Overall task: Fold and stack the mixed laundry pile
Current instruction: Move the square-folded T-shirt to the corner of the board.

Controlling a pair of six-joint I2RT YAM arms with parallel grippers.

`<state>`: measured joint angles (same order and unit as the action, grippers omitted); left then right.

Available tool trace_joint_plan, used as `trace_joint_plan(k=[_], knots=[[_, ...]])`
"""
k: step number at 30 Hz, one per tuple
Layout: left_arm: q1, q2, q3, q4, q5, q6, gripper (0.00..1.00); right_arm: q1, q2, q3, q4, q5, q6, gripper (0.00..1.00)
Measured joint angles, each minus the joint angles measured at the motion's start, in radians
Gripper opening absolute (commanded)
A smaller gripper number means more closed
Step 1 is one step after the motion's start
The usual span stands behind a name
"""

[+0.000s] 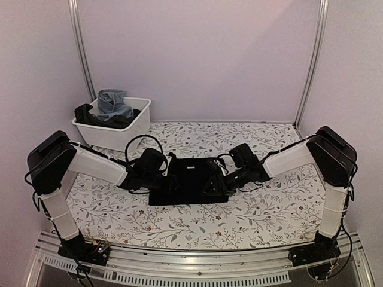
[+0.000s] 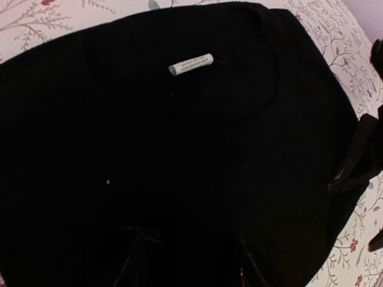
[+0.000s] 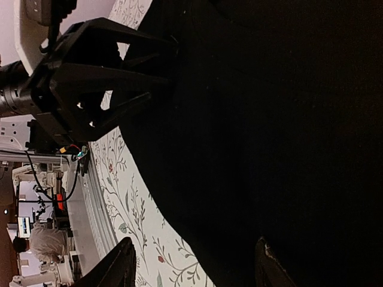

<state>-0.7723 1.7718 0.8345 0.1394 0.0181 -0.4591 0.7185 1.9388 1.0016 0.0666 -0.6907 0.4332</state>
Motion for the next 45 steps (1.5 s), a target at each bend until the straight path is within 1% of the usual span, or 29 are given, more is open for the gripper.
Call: trace_joint_plan(k=[2, 5, 10, 14, 17, 21, 26, 27, 28, 33, 37, 39, 41, 45], knots=[[0.005, 0.038, -0.002, 0.016, -0.006, -0.017, 0.49, -0.015, 0.023, 0.004, 0.034, -0.034, 0.007, 0.68], [0.019, 0.044, 0.001, 0.031, -0.006, -0.044, 0.49, -0.025, 0.043, 0.006, 0.067, -0.063, 0.019, 0.68], [0.040, 0.056, 0.006, 0.051, 0.001, -0.050, 0.49, -0.037, 0.050, 0.013, 0.079, -0.064, 0.024, 0.68], [0.063, 0.093, 0.061, 0.035, 0.005, -0.039, 0.49, -0.079, 0.063, 0.043, 0.061, -0.046, 0.021, 0.68], [0.093, 0.157, 0.154, 0.005, 0.008, -0.018, 0.49, -0.140, 0.084, 0.092, 0.032, -0.023, 0.011, 0.68], [0.146, 0.272, 0.323, -0.057, 0.028, 0.014, 0.49, -0.223, 0.144, 0.197, -0.029, 0.009, -0.013, 0.67], [0.201, 0.419, 0.557, -0.134, 0.054, 0.048, 0.49, -0.269, 0.249, 0.388, -0.116, 0.030, -0.042, 0.67], [0.210, 0.450, 0.606, -0.151, 0.057, 0.057, 0.44, -0.275, 0.273, 0.429, -0.135, 0.035, -0.049, 0.67], [0.219, 0.480, 0.657, -0.169, 0.060, 0.067, 0.42, -0.283, 0.299, 0.478, -0.158, 0.038, -0.053, 0.67], [0.262, 0.640, 0.937, -0.280, 0.084, 0.108, 0.45, -0.322, 0.406, 0.668, -0.238, 0.053, -0.068, 0.67], [0.277, 0.717, 1.089, -0.355, 0.105, 0.150, 0.48, -0.343, 0.440, 0.727, -0.255, 0.048, -0.079, 0.67], [0.280, 0.722, 1.111, -0.385, 0.105, 0.168, 0.49, -0.347, 0.438, 0.726, -0.262, 0.045, -0.091, 0.67], [0.282, 0.704, 1.095, -0.399, 0.100, 0.185, 0.51, -0.346, 0.422, 0.702, -0.259, 0.051, -0.105, 0.67], [0.286, 0.572, 0.933, -0.412, 0.065, 0.205, 0.52, -0.346, 0.326, 0.609, -0.294, 0.101, -0.134, 0.67]])
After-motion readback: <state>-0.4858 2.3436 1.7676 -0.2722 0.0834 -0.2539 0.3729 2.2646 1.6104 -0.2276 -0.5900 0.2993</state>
